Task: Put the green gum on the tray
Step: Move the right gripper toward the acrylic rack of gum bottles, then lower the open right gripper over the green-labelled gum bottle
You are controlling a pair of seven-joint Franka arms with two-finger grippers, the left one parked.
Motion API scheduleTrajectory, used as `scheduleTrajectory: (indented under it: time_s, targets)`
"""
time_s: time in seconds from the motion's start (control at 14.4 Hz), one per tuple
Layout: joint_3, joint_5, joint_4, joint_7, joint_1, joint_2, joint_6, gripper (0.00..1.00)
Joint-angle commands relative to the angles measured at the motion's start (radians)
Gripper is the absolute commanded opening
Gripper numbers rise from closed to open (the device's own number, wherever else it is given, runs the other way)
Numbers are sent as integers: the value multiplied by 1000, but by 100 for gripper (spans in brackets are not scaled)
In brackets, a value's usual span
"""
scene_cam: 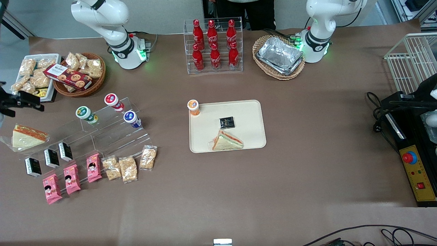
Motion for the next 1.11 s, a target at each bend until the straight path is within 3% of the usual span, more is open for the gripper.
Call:
scheduleTrajectory:
  time_s: [0.0, 0.42, 1.04]
  targets:
    - [-3, 49, -102, -6, -3, -124, -2, 100]
    - [-7, 43, -558, 8, -3, -445, 208, 100]
    - [-3, 18, -641, 8, -4, -391, 299, 100]
